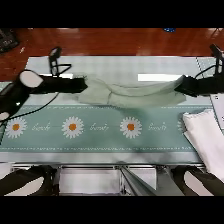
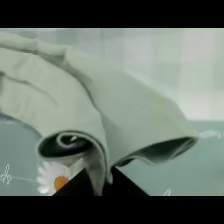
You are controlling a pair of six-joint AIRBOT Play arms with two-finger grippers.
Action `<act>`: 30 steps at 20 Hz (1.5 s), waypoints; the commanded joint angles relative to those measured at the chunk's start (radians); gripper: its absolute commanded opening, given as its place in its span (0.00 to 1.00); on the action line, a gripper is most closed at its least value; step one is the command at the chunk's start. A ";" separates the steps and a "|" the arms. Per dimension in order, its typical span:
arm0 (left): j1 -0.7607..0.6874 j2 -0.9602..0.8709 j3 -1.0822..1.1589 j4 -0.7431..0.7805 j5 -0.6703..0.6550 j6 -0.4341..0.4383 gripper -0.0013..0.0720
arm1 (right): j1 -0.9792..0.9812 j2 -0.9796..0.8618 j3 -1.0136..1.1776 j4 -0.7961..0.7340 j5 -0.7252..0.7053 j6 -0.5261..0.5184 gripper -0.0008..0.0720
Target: Fold the shirts.
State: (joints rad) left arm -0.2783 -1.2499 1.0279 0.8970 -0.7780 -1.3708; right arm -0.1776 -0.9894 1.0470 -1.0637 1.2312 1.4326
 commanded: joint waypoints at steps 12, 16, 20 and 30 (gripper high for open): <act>-0.568 -0.788 0.775 -0.007 -0.307 -0.190 0.06 | 0.000 0.332 -0.095 0.086 0.092 0.075 0.04; -0.557 -0.835 0.858 -0.060 -0.377 -0.188 0.06 | 0.000 0.332 -0.095 0.087 0.093 0.076 0.04; -0.386 -0.775 0.888 -0.059 -0.473 -0.201 0.06 | 0.000 0.329 -0.095 0.091 0.093 0.075 0.04; 0.084 -0.106 0.432 0.143 -0.436 -0.092 0.06 | 0.275 -0.014 0.108 0.207 -0.081 0.043 0.04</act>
State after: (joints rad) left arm -0.3111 -1.5848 1.6539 0.9958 -1.2968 -1.5074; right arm -0.0189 -0.8715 1.0565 -0.8745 1.2373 1.4769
